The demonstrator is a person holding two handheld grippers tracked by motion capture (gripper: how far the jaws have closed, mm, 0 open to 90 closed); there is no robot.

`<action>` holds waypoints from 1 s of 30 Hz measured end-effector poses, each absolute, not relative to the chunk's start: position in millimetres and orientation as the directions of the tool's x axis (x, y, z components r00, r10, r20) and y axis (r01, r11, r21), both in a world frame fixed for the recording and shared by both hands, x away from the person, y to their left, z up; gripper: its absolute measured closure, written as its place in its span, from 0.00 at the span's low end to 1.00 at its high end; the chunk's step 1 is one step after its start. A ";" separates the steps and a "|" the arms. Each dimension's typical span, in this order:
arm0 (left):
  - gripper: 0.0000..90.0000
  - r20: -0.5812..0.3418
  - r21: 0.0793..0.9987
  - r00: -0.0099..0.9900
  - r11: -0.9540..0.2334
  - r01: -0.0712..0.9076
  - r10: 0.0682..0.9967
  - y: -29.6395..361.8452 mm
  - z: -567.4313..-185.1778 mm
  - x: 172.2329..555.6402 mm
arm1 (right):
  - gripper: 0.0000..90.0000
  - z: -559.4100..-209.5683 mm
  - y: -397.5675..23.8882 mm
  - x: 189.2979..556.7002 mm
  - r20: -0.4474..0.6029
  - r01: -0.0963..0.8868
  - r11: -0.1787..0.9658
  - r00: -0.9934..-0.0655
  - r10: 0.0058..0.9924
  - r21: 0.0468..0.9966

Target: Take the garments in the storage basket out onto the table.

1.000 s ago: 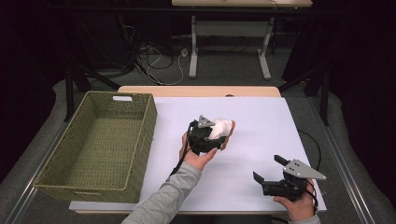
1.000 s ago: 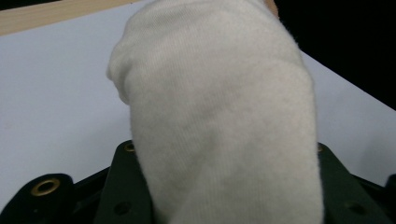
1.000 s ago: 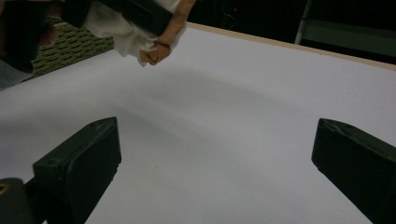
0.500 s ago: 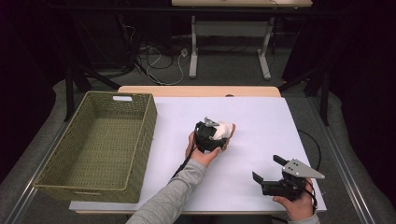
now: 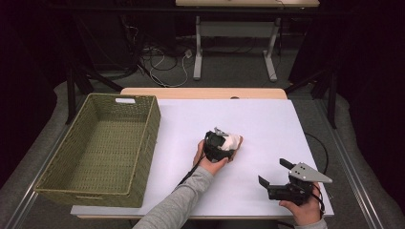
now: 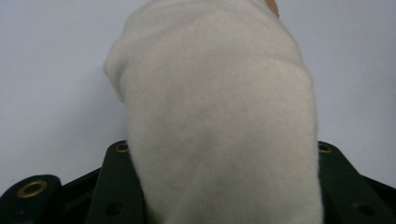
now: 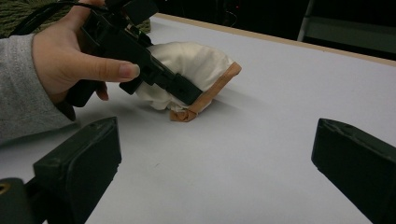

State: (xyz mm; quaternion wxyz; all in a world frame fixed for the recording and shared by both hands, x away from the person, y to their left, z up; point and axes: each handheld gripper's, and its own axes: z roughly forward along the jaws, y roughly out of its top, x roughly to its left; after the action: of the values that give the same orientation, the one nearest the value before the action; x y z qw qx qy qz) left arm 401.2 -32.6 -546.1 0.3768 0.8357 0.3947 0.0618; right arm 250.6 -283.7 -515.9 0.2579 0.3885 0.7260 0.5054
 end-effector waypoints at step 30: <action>0.10 -0.233 0.715 0.650 -0.326 0.619 0.723 -15.6 -529.0 393.0 | 0.01 -516.7 -276.0 252.7 0.015 0.307 0.194 -0.566 0.825 0.932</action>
State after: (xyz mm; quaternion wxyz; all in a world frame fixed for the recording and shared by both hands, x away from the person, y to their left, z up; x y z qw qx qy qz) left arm 393.0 -15.6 -529.0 0.4075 0.8117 0.4134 0.0640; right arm 252.7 -276.0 -516.7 0.2578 0.3883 0.7283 0.5024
